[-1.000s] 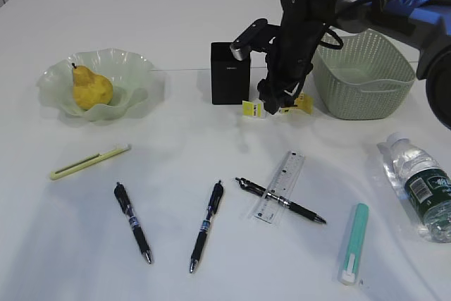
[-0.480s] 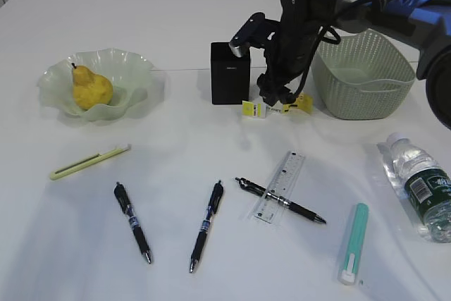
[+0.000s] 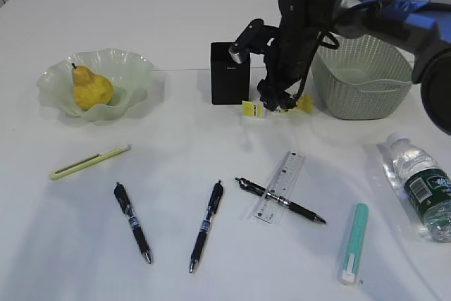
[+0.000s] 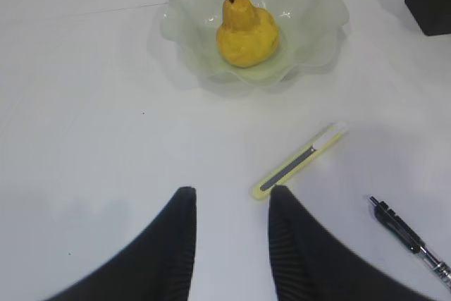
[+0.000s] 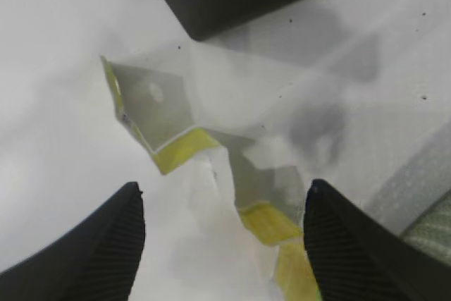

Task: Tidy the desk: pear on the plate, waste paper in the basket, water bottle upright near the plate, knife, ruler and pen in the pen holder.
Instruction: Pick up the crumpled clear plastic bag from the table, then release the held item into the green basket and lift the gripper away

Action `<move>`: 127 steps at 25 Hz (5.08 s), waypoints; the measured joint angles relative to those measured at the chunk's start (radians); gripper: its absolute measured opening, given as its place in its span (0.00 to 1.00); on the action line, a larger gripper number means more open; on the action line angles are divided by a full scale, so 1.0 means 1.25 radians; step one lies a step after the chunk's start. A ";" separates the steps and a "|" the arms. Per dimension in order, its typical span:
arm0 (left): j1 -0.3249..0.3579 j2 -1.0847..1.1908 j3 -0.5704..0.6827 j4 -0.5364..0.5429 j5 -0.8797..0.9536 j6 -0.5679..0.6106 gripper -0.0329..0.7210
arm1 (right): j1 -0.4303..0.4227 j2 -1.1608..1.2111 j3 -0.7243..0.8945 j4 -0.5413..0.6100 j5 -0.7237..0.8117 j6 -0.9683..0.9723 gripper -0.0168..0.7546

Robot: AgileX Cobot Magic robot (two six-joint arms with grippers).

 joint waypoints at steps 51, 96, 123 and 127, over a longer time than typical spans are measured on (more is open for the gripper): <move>0.000 0.000 0.000 0.000 0.000 0.000 0.36 | 0.000 0.050 0.000 -0.011 0.015 -0.006 0.04; 0.000 0.000 0.000 0.000 0.062 0.000 0.36 | -0.016 -0.094 -0.139 0.010 0.157 0.219 0.04; 0.000 0.000 0.000 -0.067 0.068 0.000 0.36 | -0.181 -0.121 -0.139 -0.060 0.164 0.466 0.04; 0.000 0.000 0.000 -0.070 0.072 0.000 0.36 | -0.181 -0.090 -0.136 -0.067 0.158 0.480 0.04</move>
